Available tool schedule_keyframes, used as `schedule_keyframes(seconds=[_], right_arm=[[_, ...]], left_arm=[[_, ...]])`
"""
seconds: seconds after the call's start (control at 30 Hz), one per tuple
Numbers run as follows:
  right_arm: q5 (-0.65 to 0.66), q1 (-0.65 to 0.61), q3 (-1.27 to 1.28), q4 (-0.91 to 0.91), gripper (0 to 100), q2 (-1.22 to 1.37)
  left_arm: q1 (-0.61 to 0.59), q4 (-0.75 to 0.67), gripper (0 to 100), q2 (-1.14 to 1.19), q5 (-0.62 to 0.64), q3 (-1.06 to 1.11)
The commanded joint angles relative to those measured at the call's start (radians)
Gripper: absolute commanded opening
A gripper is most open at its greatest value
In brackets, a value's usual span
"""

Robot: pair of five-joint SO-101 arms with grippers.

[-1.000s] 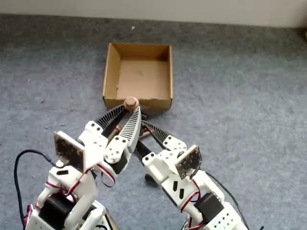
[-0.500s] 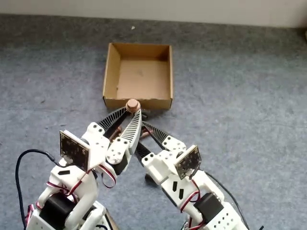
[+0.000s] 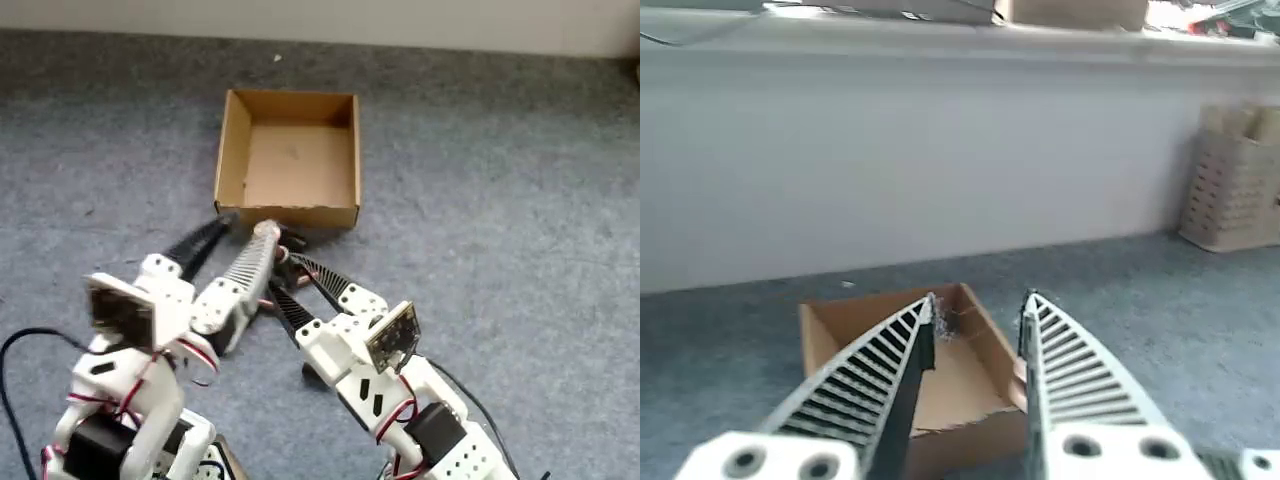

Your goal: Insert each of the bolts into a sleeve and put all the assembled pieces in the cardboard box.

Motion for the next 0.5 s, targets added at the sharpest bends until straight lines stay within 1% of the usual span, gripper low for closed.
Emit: schedule_keyframes(seconds=[0.0,0.13,0.2,0.33,0.47], right_arm=[[-0.086,0.044,0.101,0.053,0.4,-0.027],[-0.092,0.071,0.097,0.067,0.4,-0.027],[-0.092,0.094,0.101,0.073,0.4,-0.027],[-0.092,0.137,0.097,0.130,0.4,-0.027],[-0.092,0.160,0.096,0.162,0.4,-0.027]], left_arm=[[-0.139,0.054,16,0.004,-0.005,-0.065],[-0.153,0.166,16,0.004,-0.008,-0.068],[-0.188,0.238,16,0.004,-0.009,-0.068],[-0.346,0.351,16,0.004,-0.009,-0.051],[-0.518,0.385,16,0.004,-0.009,0.016]])
